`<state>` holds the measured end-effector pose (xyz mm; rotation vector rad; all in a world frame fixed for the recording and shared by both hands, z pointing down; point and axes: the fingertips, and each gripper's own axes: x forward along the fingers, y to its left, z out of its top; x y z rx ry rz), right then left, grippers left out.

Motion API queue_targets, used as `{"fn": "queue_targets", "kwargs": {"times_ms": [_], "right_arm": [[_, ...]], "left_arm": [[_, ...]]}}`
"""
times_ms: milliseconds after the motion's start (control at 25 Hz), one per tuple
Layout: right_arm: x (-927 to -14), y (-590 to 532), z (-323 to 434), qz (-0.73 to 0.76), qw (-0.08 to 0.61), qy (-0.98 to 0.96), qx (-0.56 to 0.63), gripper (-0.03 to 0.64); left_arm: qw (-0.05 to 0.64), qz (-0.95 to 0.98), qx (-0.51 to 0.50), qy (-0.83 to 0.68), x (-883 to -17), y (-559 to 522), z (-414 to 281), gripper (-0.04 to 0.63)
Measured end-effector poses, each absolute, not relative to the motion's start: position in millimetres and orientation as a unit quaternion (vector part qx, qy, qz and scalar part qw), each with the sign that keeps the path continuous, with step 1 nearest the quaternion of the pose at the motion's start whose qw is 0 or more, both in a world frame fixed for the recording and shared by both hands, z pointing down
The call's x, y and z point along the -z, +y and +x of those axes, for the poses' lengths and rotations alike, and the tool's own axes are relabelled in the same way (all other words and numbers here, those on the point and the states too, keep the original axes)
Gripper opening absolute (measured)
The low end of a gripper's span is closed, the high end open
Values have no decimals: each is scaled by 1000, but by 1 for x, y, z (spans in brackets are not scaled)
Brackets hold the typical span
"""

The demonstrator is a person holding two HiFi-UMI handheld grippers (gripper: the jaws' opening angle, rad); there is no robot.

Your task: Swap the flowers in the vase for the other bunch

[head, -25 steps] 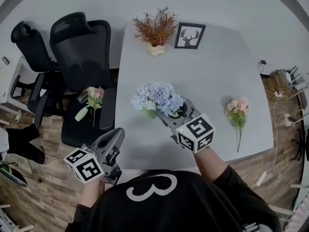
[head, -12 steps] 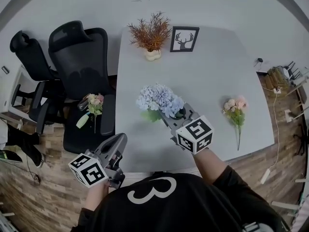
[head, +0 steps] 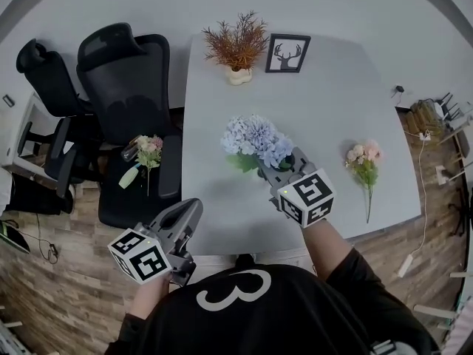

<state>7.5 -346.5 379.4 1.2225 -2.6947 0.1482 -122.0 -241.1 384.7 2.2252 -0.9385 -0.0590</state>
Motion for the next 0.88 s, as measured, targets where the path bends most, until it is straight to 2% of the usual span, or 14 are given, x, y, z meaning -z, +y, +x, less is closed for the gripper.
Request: {"fn": "queue_targets", "kwargs": {"times_ms": [880], "right_arm": [[-231,-256,25,470,-71,-872,114,64]], "left_arm": [[314,878,25,-361,-340,-186,-161,12]]}}
